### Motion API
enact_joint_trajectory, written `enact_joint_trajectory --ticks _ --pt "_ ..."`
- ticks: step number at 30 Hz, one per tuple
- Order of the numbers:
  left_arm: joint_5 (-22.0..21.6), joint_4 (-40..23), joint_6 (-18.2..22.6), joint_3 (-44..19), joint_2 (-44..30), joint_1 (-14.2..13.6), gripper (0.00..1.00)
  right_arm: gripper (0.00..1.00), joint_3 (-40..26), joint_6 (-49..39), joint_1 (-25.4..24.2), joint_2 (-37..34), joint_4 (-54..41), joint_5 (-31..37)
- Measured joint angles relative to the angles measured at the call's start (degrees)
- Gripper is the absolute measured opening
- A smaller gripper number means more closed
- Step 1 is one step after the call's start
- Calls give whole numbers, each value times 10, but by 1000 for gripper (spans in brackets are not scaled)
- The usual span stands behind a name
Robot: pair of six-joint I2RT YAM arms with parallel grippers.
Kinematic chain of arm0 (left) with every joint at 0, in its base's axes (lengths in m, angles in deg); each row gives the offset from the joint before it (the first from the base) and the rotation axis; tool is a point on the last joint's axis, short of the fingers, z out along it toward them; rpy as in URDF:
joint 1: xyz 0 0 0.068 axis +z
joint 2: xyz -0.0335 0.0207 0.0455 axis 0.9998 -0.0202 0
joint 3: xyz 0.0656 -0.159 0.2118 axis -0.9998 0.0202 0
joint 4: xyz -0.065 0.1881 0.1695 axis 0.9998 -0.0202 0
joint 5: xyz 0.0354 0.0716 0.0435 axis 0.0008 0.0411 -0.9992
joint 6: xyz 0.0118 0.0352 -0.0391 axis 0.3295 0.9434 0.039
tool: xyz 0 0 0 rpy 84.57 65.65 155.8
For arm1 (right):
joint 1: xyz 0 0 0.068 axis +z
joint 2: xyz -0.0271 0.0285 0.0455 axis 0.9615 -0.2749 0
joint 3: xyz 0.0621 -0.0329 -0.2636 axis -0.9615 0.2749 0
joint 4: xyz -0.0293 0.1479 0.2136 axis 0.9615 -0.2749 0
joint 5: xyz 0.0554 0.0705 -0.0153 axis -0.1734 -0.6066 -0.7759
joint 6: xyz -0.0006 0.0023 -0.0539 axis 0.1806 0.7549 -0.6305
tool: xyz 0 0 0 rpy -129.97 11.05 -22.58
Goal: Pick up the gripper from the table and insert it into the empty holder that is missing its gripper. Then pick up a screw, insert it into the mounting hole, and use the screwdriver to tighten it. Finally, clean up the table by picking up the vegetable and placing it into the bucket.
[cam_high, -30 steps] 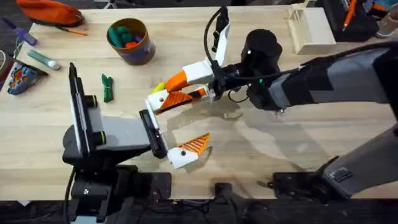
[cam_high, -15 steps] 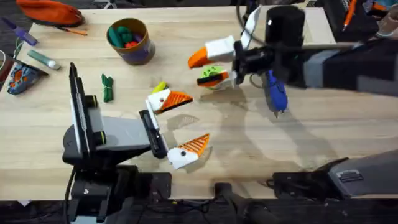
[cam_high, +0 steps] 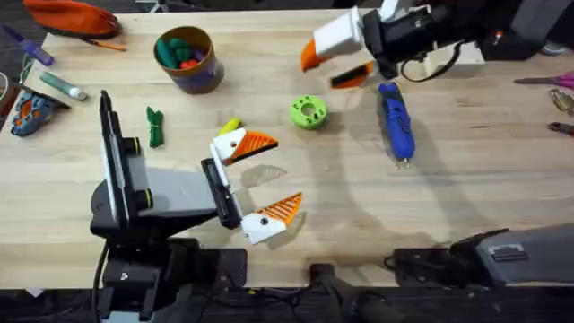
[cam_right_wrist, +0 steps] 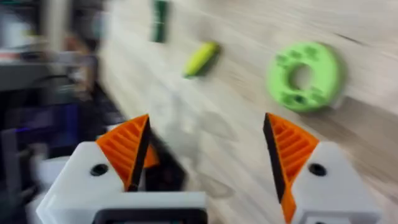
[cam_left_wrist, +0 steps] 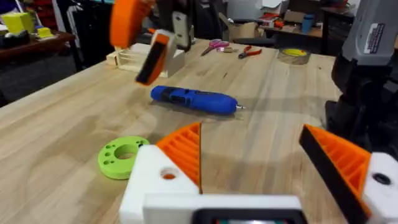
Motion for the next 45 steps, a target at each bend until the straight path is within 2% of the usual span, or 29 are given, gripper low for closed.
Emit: enact_joint_trajectory --ticks 3,7,12,16,20,24,25,33,45 --pt "0 0 0 0 0 0 986 978 -34 -39 0 0 -82 89" --pt "0 0 0 0 0 0 987 978 -71 -67 10 0 -143 213" --pt "0 0 0 0 0 0 987 979 -86 -86 66 0 -157 358" --pt "0 0 0 0 0 0 986 980 -93 -101 115 -6 -169 429" --pt "0 0 0 0 0 0 986 980 -131 -114 143 -44 -202 461" --pt "0 0 0 0 0 0 986 978 -182 -124 160 -102 -237 482" --pt "0 0 0 0 0 0 987 977 -206 -127 174 -135 -248 502" --pt "0 0 0 0 0 0 987 900 -211 -121 207 -198 -240 524" --pt "0 0 0 0 0 0 987 896 -211 -105 207 -201 -216 524"
